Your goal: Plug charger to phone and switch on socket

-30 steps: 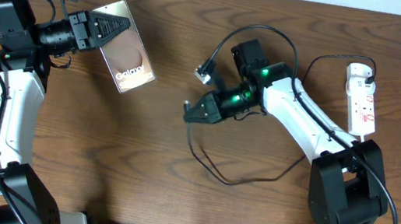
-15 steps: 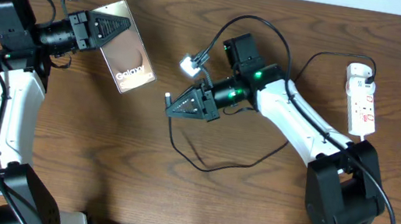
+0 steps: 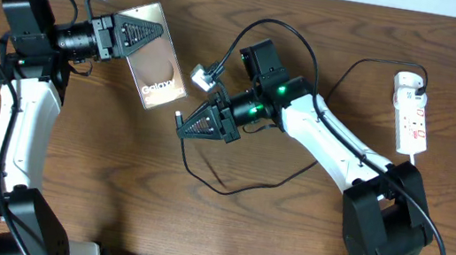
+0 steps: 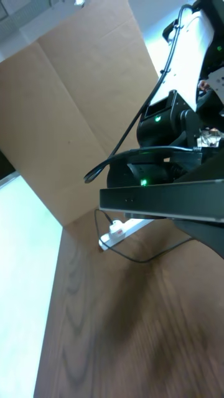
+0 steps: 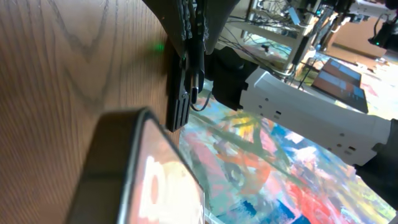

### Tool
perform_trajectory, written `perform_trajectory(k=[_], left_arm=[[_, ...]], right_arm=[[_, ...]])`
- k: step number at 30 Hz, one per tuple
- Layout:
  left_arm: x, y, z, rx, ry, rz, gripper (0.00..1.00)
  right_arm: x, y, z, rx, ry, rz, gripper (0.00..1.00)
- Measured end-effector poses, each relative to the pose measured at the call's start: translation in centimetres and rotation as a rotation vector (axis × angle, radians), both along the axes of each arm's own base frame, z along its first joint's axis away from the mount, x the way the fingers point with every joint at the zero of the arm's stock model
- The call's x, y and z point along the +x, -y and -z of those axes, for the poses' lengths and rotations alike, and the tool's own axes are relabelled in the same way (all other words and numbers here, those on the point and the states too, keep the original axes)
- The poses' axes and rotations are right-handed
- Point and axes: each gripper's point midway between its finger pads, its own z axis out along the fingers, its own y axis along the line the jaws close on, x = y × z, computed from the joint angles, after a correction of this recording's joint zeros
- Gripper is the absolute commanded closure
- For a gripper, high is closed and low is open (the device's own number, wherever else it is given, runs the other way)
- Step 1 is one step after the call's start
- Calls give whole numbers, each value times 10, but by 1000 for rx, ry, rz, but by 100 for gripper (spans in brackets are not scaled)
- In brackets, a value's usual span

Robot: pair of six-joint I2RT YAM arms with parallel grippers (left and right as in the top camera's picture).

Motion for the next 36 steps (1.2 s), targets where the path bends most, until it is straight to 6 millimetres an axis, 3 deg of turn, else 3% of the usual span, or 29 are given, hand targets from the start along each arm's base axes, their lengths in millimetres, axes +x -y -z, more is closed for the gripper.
perform_trajectory(k=[8, 16, 36], left_arm=[[-5, 5, -2, -10, 2, 34, 93], [-10, 25, -3, -9, 10, 90, 93], [-9, 26, -7, 3, 60, 93, 93]], right_arm=[[3, -2, -3, 22, 30, 0, 99], [4, -2, -3, 21, 27, 3, 99], [4, -2, -4, 23, 29, 3, 99]])
